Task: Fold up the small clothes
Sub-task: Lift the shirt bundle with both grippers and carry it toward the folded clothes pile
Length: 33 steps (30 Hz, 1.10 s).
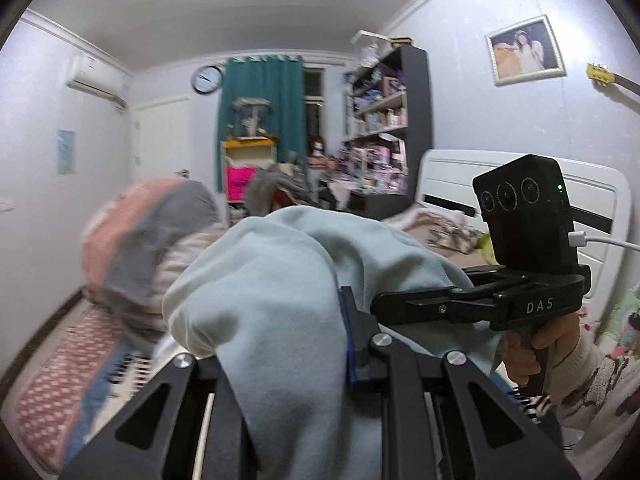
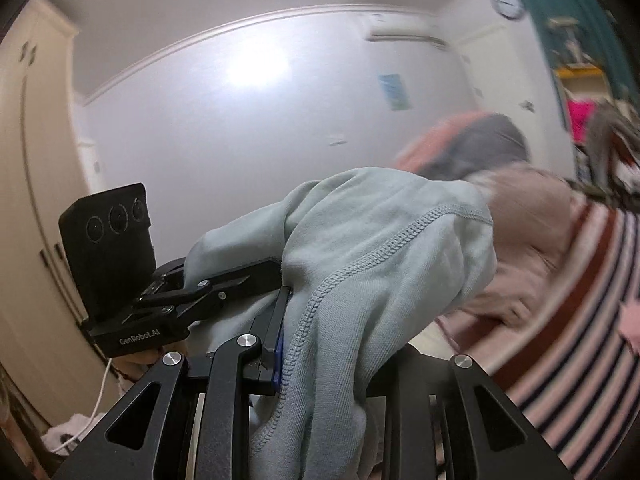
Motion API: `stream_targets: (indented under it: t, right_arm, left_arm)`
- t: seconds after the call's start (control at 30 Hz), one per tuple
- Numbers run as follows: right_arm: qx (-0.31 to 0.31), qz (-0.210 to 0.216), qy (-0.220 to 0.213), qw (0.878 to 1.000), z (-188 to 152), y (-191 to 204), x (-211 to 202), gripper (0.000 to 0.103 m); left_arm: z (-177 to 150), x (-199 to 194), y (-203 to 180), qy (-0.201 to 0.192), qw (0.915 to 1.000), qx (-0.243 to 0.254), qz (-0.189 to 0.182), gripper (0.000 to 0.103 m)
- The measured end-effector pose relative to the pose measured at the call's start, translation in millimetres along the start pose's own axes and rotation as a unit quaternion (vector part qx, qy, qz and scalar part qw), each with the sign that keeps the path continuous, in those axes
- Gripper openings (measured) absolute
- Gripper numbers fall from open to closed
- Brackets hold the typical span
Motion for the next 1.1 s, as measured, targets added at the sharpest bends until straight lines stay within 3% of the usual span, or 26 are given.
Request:
stream_targets:
  t: [0.1, 0.27, 0.5, 0.67, 0.77, 0.9, 1.03, 1.1]
  right_arm:
    - [-0.015, 0.023, 0.0, 1.0, 2, 16, 33, 0.019]
    - [-0.013, 0.036, 0.013, 0.999, -12, 11, 80, 0.019]
    - [0.012, 0.013, 0.066, 0.998, -44, -34, 133, 0.019]
    - [0.072, 0.006, 0.11, 0.991, -79, -75, 153, 0.02]
    - [0.108, 0.013, 0.123, 0.986, -92, -90, 160, 0.027]
    - [0.134, 0.011, 0.127, 0.983, -98, -105, 159, 0.056]
    - [0.171, 0.026, 0.112, 0.978, -91, -121, 157, 0.062]
    - [0.188, 0.028, 0.099, 0.977, -81, -129, 156, 0.064]
  left_arm:
    - [1, -15, 36, -0.003, 0.9997, 0.003, 0.025, 0.016]
    - [-16, 1, 89, 0.011, 0.9991, -0.014, 0.039, 0.016]
    - [-78, 63, 149, 0.074, 0.9939, -0.081, 0.012, 0.017]
    - [-118, 92, 164, 0.106, 0.9885, -0.107, 0.006, 0.025]
    - [-131, 102, 171, 0.12, 0.9853, -0.121, 0.008, 0.037]
    - [-132, 102, 182, 0.116, 0.9829, -0.143, -0.001, 0.053]
    - [-115, 95, 191, 0.101, 0.9803, -0.168, -0.019, 0.057]
    - [-107, 91, 192, 0.095, 0.9822, -0.162, -0.009, 0.059]
Point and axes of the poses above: each gripper's, at about its wrist camera, not at the fingertips, and x roughly the way its jaws point, y to its left, z to its top, the point moved 3 cm from there along x, roughly the way its jaws point, and after that the axes turned 11 degrees about -y, right-handed, at the moved point
